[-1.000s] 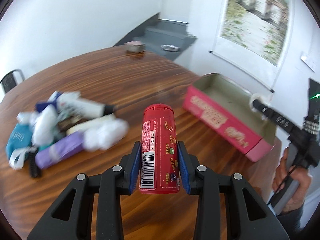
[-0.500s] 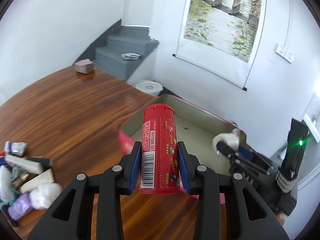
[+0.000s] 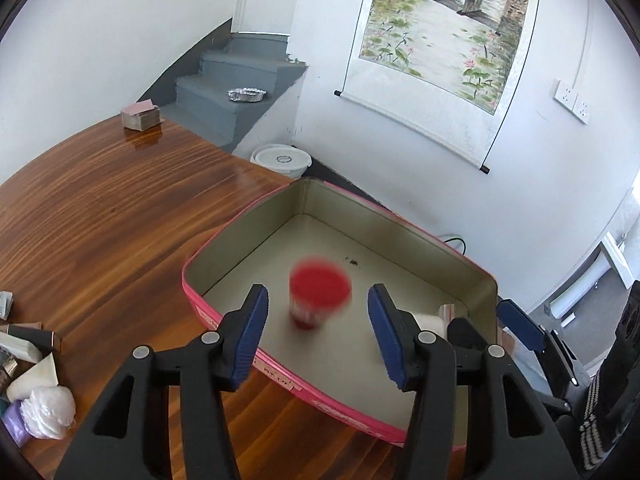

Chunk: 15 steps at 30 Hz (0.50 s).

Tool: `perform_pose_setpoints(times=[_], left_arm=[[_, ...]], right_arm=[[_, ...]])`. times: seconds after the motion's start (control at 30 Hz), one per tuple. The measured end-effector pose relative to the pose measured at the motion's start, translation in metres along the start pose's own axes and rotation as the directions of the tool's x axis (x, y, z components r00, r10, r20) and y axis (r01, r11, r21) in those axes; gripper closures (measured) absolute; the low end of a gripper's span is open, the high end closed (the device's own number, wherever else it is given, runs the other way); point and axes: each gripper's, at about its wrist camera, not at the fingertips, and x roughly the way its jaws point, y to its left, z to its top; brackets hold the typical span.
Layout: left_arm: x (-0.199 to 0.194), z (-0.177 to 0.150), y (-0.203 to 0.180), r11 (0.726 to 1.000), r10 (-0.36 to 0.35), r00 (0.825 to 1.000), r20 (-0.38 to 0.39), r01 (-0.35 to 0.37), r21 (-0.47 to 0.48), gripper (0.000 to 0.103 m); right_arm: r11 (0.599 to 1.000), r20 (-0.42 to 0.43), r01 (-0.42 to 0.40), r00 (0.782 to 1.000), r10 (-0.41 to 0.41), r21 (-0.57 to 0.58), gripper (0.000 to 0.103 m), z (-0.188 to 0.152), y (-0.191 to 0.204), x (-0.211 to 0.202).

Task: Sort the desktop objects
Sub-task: 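Open both grippers to drop the can and gauze roll into the pink tin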

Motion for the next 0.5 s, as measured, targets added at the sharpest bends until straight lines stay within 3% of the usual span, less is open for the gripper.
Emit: perform_pose_setpoints(times=[0.3,0.5], left_arm=[[-0.030,-0.016,0.001,0.995,0.094,0.995,0.042,-0.096,0.034,0.047],[-0.051,-0.037,0.013,0.990,0.139,0.990,0.033,-0.139,-0.009,0.047]], right_arm=[[0.999,0.014,-0.020,1.000,0.019,0.042,0.020,-0.001,-0.003,-0.010],[0.998,0.019,-0.060,0.998,0.060,0.022,0.019,-0.006,0.012,-0.023]])
